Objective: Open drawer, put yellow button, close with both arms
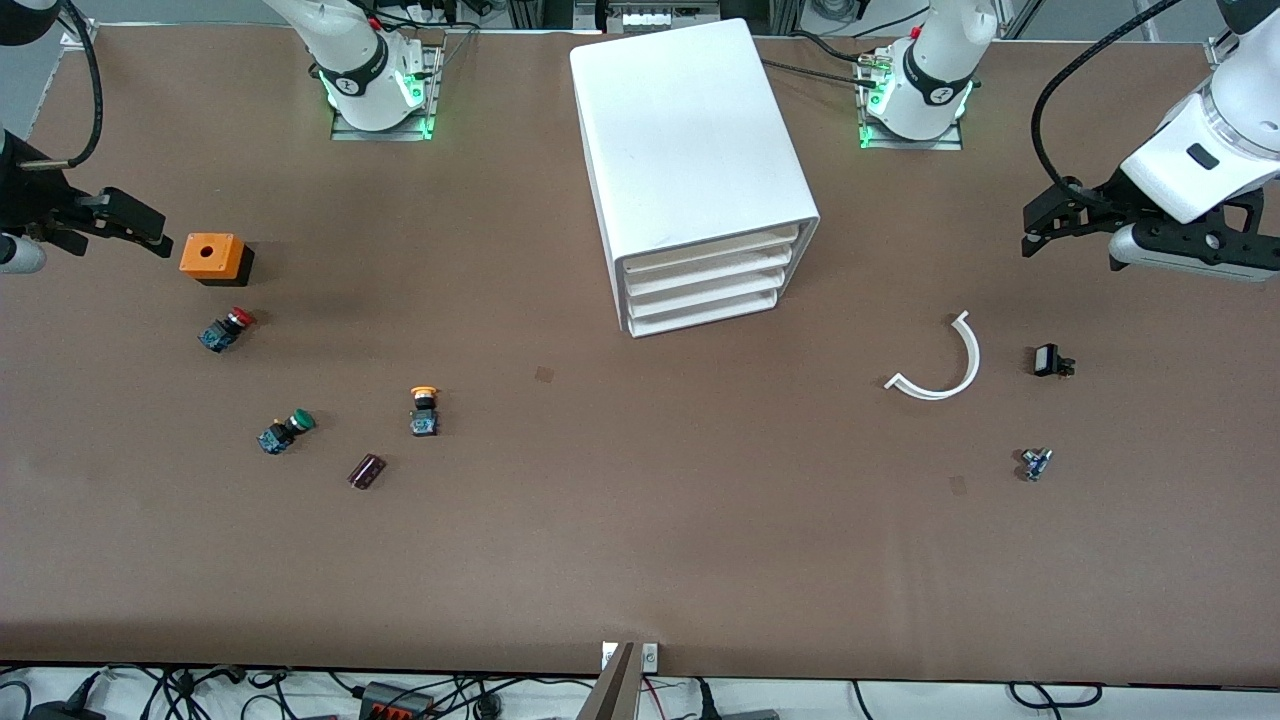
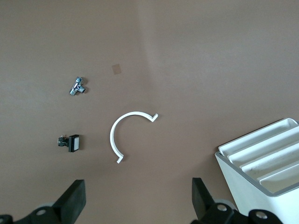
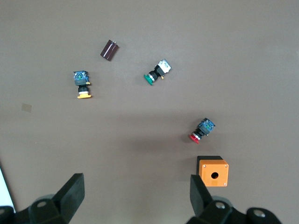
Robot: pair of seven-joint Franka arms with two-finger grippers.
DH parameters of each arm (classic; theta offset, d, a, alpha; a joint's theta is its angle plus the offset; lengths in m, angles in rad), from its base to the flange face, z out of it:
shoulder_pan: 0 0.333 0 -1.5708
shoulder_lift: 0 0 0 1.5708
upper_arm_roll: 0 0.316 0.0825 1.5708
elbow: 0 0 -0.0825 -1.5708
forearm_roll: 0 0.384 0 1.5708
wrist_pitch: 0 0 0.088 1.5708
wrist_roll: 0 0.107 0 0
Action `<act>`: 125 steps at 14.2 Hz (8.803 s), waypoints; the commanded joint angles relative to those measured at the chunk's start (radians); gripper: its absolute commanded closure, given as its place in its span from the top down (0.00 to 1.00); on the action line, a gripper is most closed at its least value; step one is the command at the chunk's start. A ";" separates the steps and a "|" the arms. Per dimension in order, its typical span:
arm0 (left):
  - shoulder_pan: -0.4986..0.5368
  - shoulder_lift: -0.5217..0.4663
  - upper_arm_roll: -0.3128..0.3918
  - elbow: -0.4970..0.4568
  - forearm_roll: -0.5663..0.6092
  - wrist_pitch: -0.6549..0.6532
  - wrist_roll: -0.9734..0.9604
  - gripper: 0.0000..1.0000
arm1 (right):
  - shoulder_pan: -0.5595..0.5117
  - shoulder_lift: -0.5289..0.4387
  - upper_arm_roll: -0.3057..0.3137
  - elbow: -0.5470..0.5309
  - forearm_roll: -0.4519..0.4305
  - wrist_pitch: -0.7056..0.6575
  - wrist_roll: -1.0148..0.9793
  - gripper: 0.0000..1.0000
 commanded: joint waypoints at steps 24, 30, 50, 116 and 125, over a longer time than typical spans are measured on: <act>-0.039 0.069 -0.024 0.032 -0.240 -0.466 0.084 1.00 | 0.103 0.191 0.013 -0.015 -0.008 0.070 0.019 1.00; 0.003 0.291 -0.033 0.021 -0.529 -0.423 0.294 1.00 | 0.184 0.344 0.013 -0.015 0.002 0.213 0.023 1.00; -0.012 0.576 -0.146 -0.190 -1.033 -0.073 0.839 0.68 | 0.287 0.740 0.013 0.077 0.033 0.524 0.119 1.00; -0.001 0.609 -0.102 0.423 0.164 -0.093 -0.061 1.00 | 0.890 0.820 0.033 0.702 0.065 0.299 0.747 1.00; -0.018 0.600 -0.168 0.405 0.131 -0.088 -0.299 1.00 | 0.693 0.713 0.004 0.877 0.068 -0.023 0.713 1.00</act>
